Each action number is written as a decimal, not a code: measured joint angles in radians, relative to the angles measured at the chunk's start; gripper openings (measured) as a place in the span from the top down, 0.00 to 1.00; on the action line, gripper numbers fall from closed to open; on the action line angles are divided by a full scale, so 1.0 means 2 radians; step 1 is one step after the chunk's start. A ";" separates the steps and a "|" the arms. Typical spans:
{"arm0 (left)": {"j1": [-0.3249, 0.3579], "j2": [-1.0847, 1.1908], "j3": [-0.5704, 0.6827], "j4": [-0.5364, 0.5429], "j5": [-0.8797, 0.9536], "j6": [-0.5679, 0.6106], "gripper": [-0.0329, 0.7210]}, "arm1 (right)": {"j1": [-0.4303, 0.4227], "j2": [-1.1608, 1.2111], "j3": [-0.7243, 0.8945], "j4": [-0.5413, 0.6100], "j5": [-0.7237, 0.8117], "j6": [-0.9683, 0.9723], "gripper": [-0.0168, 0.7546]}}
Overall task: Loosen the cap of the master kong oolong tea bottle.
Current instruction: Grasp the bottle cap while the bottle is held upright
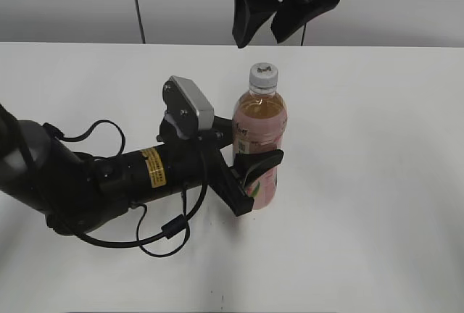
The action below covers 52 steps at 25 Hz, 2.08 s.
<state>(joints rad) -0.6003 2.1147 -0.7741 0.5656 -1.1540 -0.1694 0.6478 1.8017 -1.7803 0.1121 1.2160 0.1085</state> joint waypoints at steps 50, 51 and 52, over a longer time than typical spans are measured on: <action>0.000 0.000 0.000 -0.001 -0.002 0.000 0.45 | 0.011 0.026 0.040 -0.020 0.002 -0.453 0.62; 0.000 0.000 0.000 -0.001 -0.002 0.001 0.45 | 0.011 0.026 0.040 -0.020 0.002 -0.480 0.62; 0.000 0.000 0.000 0.001 -0.002 0.001 0.45 | 0.011 0.026 0.040 -0.019 0.002 -0.500 0.62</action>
<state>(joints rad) -0.6003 2.1147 -0.7741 0.5667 -1.1584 -0.1677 0.6693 1.8539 -1.7005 0.0737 1.2208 -0.8919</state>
